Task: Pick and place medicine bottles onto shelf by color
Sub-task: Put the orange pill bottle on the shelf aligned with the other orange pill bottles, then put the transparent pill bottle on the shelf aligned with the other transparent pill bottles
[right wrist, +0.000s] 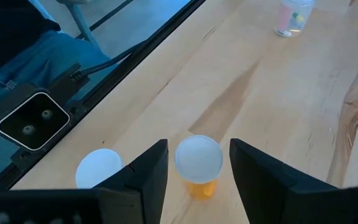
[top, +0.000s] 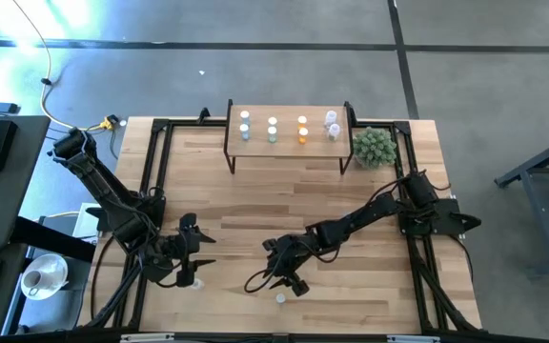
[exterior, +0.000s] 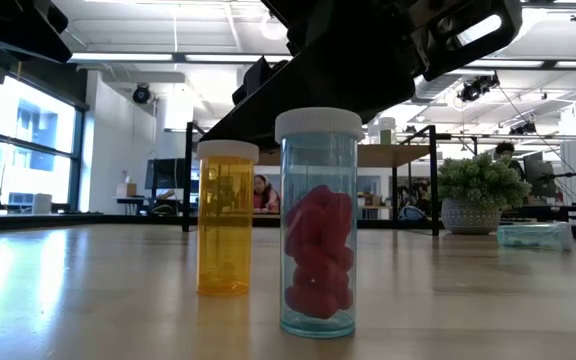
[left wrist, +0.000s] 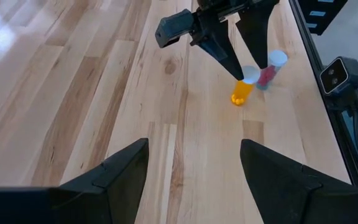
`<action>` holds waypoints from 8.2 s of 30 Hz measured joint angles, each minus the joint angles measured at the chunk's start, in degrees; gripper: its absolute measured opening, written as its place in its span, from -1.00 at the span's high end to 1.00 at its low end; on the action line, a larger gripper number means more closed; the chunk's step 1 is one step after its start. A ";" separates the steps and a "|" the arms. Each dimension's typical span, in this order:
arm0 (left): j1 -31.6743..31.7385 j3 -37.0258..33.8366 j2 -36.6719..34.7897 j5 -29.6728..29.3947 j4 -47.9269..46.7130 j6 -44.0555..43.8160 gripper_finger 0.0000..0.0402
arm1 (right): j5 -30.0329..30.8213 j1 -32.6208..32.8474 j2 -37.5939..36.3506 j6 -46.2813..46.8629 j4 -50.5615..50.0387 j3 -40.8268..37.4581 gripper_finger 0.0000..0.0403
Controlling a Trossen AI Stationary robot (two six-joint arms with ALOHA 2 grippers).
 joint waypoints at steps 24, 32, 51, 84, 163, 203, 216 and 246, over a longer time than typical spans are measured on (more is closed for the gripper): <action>-0.02 0.00 0.00 0.00 -0.18 0.00 -0.21 | -0.17 -0.09 2.62 -0.35 2.35 -0.02 0.21; -0.01 0.00 0.00 0.00 -0.17 0.00 -0.21 | -0.17 -0.09 2.62 -0.35 2.33 -0.02 0.43; -0.02 0.00 0.00 0.02 -0.14 -0.02 -0.21 | 5.28 -0.07 -10.24 -6.18 -7.35 -0.02 0.48; -0.02 0.00 0.00 0.04 -0.13 -0.04 -0.21 | 47.10 -11.24 -53.53 -6.09 -23.84 -3.24 0.49; 0.00 0.02 0.02 -0.22 0.43 2.54 -0.21 | 42.55 -27.17 -47.73 14.15 -10.08 -23.52 0.49; 0.00 0.02 0.00 -0.39 0.33 2.97 -0.21 | 37.11 -34.18 -34.88 13.18 -15.97 -14.69 0.49; 0.00 0.02 0.00 -0.39 0.33 2.97 -0.21 | 38.59 -34.16 -34.77 14.10 -16.60 -14.83 0.25; 0.00 0.02 0.01 -0.28 0.25 2.84 -0.21 | 33.57 -29.66 -48.04 18.13 -28.40 -14.80 0.22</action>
